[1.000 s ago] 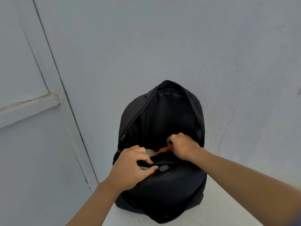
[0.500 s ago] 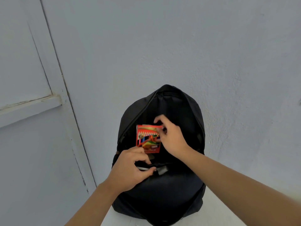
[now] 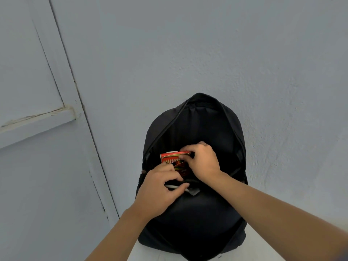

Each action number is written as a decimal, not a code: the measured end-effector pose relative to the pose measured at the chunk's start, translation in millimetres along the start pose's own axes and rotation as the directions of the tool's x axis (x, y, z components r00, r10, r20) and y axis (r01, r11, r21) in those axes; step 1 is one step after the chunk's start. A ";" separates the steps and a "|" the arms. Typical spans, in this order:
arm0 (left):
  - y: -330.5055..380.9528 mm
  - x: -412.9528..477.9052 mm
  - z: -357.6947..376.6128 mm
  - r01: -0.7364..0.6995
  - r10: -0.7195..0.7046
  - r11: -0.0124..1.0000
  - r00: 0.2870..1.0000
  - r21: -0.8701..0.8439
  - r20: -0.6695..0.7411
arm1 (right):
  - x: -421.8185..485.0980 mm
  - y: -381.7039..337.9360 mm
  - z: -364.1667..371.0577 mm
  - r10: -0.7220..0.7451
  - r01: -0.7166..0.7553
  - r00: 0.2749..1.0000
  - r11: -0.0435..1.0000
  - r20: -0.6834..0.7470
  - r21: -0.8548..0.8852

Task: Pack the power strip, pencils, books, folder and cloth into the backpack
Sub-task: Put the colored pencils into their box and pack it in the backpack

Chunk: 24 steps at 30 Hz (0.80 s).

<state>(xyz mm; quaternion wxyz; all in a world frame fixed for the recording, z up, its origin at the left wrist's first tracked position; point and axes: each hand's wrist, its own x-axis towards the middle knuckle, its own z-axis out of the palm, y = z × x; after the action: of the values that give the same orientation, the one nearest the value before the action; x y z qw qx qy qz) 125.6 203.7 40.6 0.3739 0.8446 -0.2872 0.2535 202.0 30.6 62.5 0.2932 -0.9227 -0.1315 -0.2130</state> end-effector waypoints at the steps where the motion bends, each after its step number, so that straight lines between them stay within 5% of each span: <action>1: -1.6 2.1 0.0 -0.005 0.005 1.000 1.000 0.027 -0.019 | 2.1 -1.1 -0.8 0.001 0.002 0.999 0.997 0.051 -0.071; 5: -8.3 7.9 2.3 0.007 0.016 0.989 0.989 0.149 -0.149 | 5.3 -6.5 -2.8 -0.037 0.074 0.975 0.983 0.218 -0.165; 14: -21.8 38.7 24.4 -0.057 0.123 0.962 0.963 0.266 -0.241 | 1.8 19.6 -11.9 0.191 -0.212 0.975 0.955 0.115 0.208; 20: -17.3 65.9 49.3 -0.203 0.255 0.948 0.946 0.245 -0.200 | -8.5 39.0 -28.8 0.213 -0.205 0.977 0.945 -0.004 0.256; 24: -15.2 85.2 61.0 -0.085 0.122 0.979 0.973 0.184 -0.196 | 3.6 44.2 -39.8 0.147 -0.139 0.989 0.971 -0.026 0.195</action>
<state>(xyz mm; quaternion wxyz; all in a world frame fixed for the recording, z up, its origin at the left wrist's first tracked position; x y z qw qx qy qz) 209.1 139.6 51.9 0.3125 0.8271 -0.2673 0.3831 208.8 -27.7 72.1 0.3981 -0.8927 -0.0785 -0.1962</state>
